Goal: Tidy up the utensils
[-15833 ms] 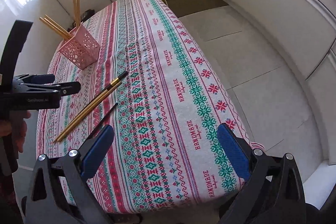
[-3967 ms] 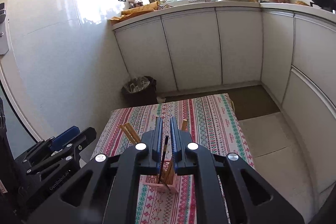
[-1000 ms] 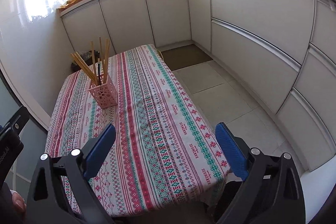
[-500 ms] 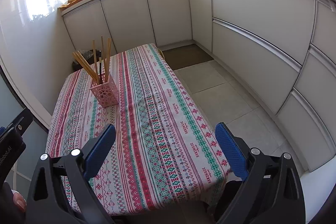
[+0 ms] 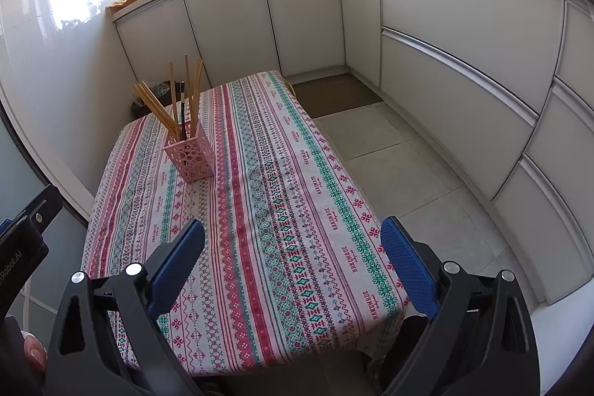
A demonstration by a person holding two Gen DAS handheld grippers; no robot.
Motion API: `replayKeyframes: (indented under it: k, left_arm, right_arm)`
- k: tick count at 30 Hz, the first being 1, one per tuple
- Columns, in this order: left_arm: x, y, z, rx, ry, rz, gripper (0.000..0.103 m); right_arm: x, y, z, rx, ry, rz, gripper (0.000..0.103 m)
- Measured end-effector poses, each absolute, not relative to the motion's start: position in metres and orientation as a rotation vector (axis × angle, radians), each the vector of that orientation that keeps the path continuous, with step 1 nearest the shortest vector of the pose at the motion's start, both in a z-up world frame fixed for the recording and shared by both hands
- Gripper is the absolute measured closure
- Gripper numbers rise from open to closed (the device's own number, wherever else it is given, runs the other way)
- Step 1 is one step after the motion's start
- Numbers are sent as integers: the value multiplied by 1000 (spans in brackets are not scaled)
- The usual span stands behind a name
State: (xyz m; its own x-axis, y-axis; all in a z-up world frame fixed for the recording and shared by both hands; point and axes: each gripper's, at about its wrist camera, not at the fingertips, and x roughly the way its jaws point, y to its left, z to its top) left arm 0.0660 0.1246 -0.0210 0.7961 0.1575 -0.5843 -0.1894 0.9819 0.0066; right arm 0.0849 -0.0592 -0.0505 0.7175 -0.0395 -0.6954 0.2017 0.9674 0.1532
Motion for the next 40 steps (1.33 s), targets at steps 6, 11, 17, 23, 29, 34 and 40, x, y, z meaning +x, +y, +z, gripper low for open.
replayKeyframes:
  k: [6, 11, 17, 23, 29, 34, 40]
  left_arm:
    - [66, 125, -21, -56, 625, 192, 7]
    - [66, 125, -21, -55, 626, 192, 7]
    - [66, 125, -23, -58, 631, 189, 7]
    - [67, 124, -22, -36, 622, 194, 7]
    - [62, 123, -16, -23, 562, 190, 18]
    - [61, 123, -11, -25, 543, 173, 6]
    - [60, 121, -10, -22, 549, 204, 7]
  right_arm:
    - [85, -60, -51, 228, 764, -133, 10]
    - [85, -58, -51, 225, 764, -131, 10]
    - [85, -57, -52, 226, 772, -122, 10]
    - [85, -58, -52, 229, 775, -120, 10]
    - [85, -59, -52, 235, 782, -118, 10]
    - [84, -60, -50, 239, 769, -118, 10]
    - [83, -62, -47, 245, 759, -123, 10]
